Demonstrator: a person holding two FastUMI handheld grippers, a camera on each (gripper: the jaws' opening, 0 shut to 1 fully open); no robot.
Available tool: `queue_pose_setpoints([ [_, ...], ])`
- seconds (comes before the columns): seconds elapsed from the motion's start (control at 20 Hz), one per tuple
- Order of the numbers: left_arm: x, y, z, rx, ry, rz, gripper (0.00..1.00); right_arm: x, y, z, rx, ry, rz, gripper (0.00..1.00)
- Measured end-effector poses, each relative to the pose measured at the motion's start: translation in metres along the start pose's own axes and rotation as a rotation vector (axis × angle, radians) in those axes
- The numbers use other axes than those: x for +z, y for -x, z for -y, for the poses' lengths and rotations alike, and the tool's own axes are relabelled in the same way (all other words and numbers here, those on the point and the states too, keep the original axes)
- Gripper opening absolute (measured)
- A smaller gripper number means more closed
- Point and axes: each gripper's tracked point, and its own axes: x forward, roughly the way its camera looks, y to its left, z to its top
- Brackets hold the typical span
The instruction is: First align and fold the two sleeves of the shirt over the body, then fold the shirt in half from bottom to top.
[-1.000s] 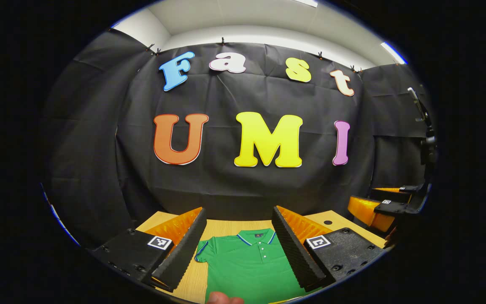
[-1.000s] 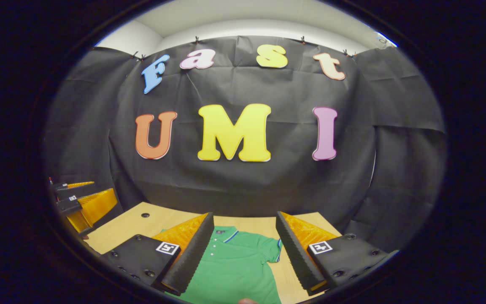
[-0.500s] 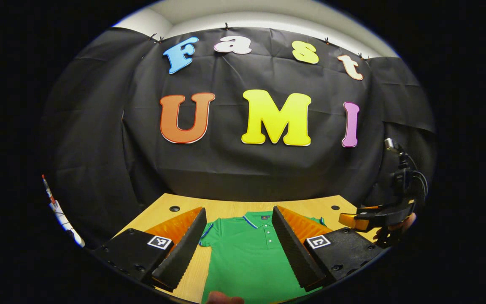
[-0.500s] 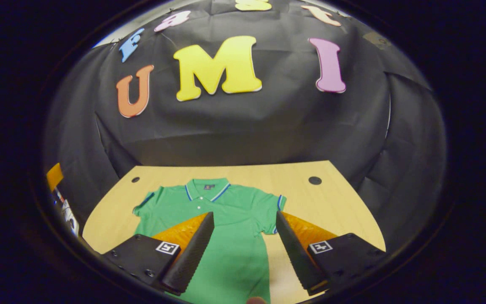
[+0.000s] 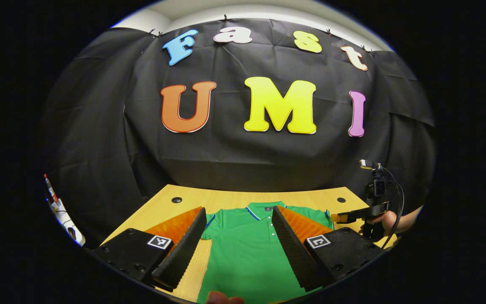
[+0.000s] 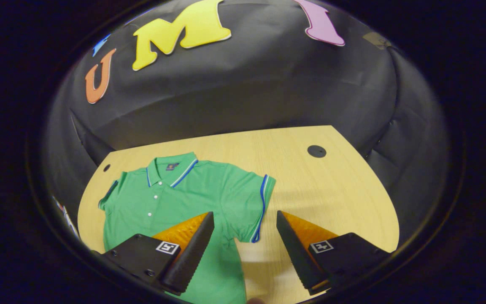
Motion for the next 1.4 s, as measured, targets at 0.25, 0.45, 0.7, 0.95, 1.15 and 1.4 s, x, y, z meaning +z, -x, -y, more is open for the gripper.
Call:
queue_pose_setpoints([
  [0.25, -0.022, -0.006, -0.002, 0.023, -0.002, -0.067, 1.00, -0.006, -0.048, 0.008, -0.016, -0.020, -0.065, 0.94],
  [0.45, -0.031, -0.009, -0.006, 0.041, -0.014, -0.100, 1.00, -0.017, -0.068, 0.013, -0.051, -0.038, -0.125, 0.70],
  [0.7, -0.032, -0.013, -0.007, 0.044, -0.015, -0.110, 1.00, -0.010, -0.071, 0.026, -0.109, -0.061, -0.110, 0.08],
  [0.95, -0.031, -0.014, -0.008, 0.039, -0.019, -0.105, 1.00, -0.004, -0.064, 0.030, -0.093, -0.067, -0.102, 0.03],
  [1.15, -0.032, -0.011, -0.011, 0.048, -0.006, -0.101, 1.00, 0.028, -0.044, 0.015, -0.070, -0.070, -0.011, 0.03],
  [1.4, -0.031, -0.003, -0.029, 0.088, 0.013, -0.099, 1.00, 0.047, -0.032, -0.041, 0.001, -0.020, 0.023, 0.03],
])
